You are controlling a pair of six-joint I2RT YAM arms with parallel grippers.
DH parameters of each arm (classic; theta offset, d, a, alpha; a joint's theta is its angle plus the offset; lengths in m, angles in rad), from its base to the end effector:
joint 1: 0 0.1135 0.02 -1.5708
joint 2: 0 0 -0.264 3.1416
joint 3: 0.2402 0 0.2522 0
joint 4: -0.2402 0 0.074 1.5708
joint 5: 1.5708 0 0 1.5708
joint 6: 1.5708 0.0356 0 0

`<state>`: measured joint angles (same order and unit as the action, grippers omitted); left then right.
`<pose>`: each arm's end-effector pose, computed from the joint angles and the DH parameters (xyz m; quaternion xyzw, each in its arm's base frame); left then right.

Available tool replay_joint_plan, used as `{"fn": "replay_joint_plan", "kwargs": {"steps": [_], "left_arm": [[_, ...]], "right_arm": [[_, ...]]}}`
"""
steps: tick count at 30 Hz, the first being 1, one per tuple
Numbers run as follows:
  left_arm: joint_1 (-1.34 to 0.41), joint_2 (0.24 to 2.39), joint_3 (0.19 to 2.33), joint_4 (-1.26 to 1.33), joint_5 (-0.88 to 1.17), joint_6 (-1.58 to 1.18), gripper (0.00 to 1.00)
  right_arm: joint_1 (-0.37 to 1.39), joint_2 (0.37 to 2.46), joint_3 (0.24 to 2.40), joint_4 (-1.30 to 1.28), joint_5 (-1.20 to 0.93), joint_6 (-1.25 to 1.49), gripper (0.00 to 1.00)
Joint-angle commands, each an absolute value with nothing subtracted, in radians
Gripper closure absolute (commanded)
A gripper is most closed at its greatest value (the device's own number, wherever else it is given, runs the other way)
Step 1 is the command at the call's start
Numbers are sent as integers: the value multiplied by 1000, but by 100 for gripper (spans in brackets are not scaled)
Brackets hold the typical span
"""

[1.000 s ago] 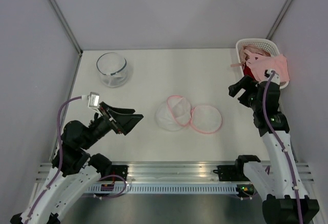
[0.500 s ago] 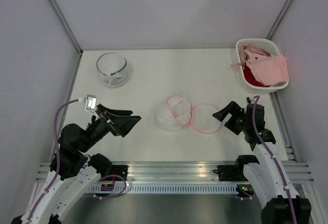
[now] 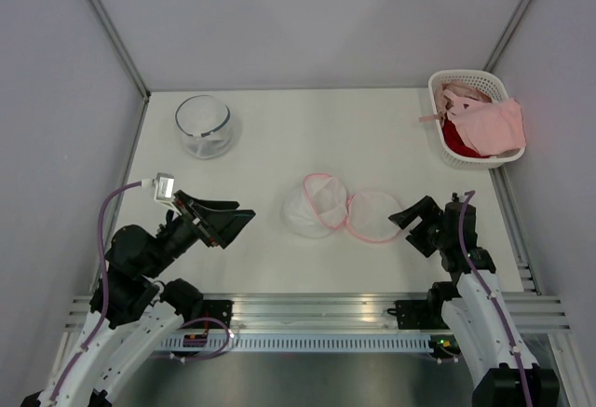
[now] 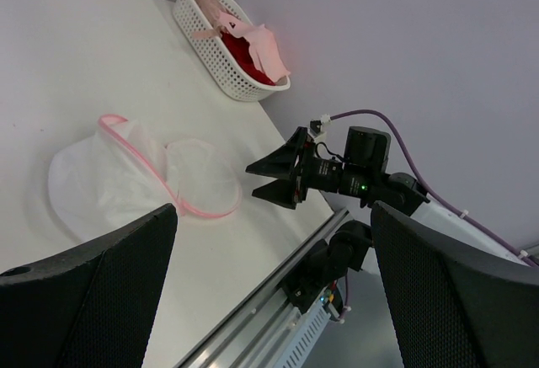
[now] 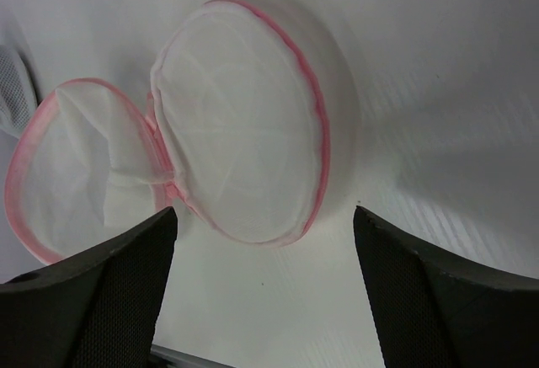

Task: Unzip the laundry bag and remove the bra

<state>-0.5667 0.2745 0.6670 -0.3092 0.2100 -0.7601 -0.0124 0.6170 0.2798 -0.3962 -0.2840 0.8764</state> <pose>0.0616 -0.0480 0.3432 0.0118 0.6776 -0.5066 0.5330 0.1362 0.0083 0.1694 0.3369 0.8413 0.2859 0.3114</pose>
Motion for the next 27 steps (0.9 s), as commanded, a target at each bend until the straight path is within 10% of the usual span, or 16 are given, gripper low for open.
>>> {"fn": "replay_joint_plan", "kwargs": {"steps": [1,12,19,27], "left_arm": [[-563,281,701,-316,186,-727,0],[-563,215,709,-362,127,-724,0],[-563,201,698,-368,133,-735,0],[-563,172,667,-371,140,-759,0]], "right_arm": [[-14,661,255,-324,-245,900,12],[-26,867,192,-126,-278,888,36],[-32,873,181,-58,-321,890,100],[-32,792,306,-57,-330,835,99]]}}
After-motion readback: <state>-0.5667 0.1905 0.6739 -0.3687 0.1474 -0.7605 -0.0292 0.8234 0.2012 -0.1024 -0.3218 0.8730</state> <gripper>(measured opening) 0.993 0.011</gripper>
